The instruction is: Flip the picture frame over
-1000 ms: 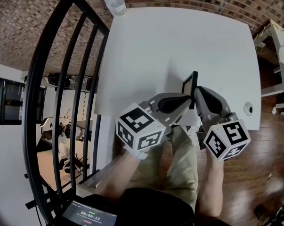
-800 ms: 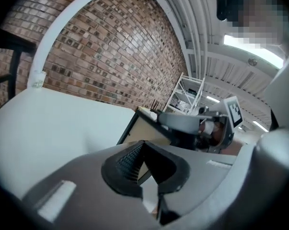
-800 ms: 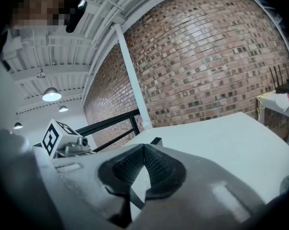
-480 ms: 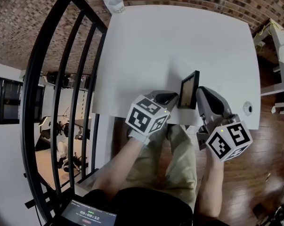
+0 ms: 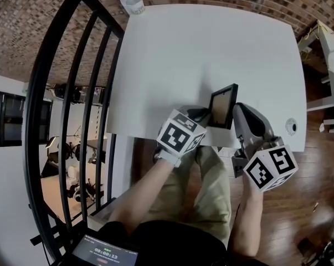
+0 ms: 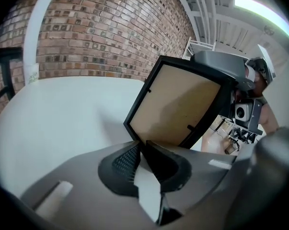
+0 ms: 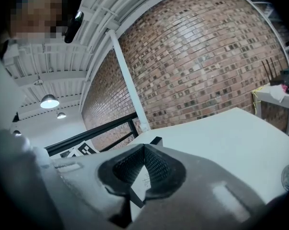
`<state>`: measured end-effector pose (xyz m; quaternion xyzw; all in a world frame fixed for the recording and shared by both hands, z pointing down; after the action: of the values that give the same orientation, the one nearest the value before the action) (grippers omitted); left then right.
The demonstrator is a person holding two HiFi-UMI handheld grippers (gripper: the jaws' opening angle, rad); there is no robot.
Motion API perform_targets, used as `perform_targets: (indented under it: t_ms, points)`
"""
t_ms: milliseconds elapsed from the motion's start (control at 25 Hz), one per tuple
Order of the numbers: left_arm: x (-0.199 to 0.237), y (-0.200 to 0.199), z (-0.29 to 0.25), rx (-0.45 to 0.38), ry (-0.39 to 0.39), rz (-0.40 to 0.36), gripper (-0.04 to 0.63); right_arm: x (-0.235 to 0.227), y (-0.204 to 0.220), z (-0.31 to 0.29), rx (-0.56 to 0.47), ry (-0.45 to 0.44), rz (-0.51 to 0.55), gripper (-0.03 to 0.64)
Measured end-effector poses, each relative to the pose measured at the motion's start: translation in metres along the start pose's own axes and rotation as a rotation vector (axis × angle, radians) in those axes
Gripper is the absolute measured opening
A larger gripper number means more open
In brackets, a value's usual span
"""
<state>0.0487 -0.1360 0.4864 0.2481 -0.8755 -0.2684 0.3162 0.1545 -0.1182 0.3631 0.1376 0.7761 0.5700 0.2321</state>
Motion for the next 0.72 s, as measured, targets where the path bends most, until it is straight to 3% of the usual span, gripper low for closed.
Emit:
perform_targets:
  t_ms: [720]
  points:
    - [-0.007,-0.001,-0.004,0.036,-0.029,-0.078,0.018,-0.026,0.014,0.019,-0.016,0.072,-0.058,-0.008]
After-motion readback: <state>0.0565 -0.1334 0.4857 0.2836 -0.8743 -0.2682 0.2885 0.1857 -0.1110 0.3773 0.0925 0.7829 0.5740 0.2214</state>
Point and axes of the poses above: the fingertips, and each gripper's own axes: z backward along the fingers, x to its left, y out of its underside, the point moved 5 cm from there along z, backward along the fingers, and after that the axes turned 10 degrees about z, right-handed, at the moved point
